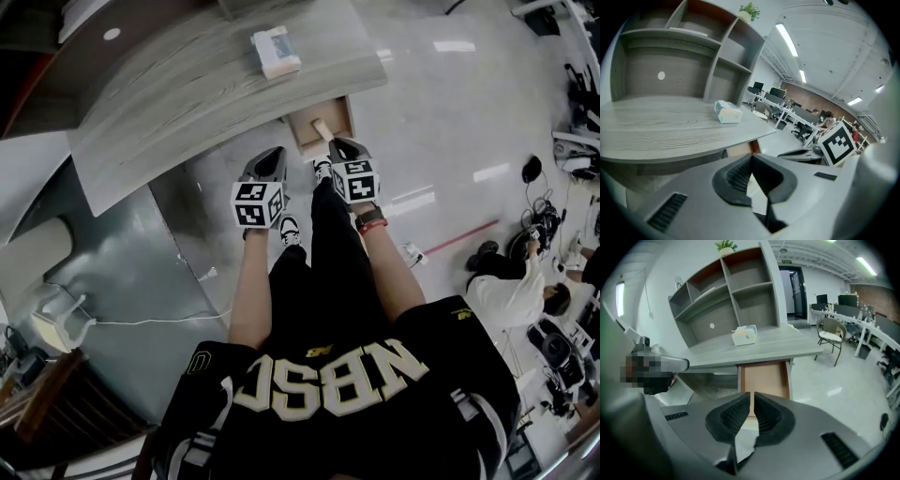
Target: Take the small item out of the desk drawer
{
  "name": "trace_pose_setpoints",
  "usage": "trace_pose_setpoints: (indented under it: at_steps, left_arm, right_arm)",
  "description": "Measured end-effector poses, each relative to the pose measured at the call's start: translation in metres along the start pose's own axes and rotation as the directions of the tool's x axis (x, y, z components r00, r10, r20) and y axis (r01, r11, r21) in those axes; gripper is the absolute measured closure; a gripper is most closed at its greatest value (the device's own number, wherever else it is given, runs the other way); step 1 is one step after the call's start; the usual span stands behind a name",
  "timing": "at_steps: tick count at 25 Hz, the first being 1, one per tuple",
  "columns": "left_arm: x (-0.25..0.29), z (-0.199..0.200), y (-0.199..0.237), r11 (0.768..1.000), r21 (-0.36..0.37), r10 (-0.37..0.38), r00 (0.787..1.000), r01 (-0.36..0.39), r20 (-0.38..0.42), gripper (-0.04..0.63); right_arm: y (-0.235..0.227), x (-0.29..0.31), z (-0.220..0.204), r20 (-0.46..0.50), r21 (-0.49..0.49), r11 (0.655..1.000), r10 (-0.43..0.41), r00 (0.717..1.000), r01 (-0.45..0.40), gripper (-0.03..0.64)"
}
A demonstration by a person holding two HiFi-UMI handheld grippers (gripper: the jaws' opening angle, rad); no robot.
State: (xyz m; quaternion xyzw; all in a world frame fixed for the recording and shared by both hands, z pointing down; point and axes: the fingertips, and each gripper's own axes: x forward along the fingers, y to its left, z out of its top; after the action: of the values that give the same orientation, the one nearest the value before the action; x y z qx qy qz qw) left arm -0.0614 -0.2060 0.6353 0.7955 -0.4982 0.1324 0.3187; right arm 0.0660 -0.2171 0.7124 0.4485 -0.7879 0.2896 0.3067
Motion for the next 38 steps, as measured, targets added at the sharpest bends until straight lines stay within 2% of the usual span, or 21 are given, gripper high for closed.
trace_pose_setpoints:
  at_steps: [7,14,20,31,38]
  left_arm:
    - [0.022,-0.011,0.008,1.0,-0.014,0.014,0.999,-0.015,-0.033,0.583]
    - [0.036,-0.024,0.02,0.999,-0.033,0.037,0.998,-0.039,-0.06,0.583]
    - [0.045,-0.032,0.03,0.997,-0.051,0.062,0.997,-0.064,-0.049,0.582]
    - [0.051,-0.047,0.046,0.991,-0.076,0.11,0.993,-0.113,-0.047,0.581]
    - [0.055,-0.049,0.057,0.987,-0.069,0.143,0.989,-0.146,-0.042,0.583]
  right_arm:
    - [-0.011,0.028,-0.025,-0.074,-0.01,1.0,0.026,0.997,-0.027,0.538]
    - [-0.015,0.057,-0.043,-0.145,-0.03,0.998,0.051,0.988,-0.056,0.518]
    - [-0.021,0.082,-0.057,-0.194,-0.059,0.996,0.06,0.979,-0.072,0.499]
    - [-0.028,0.126,-0.083,-0.28,-0.095,0.989,0.079,0.957,-0.11,0.42]
    - [-0.032,0.152,-0.09,-0.309,-0.099,0.99,0.068,0.948,-0.103,0.42]
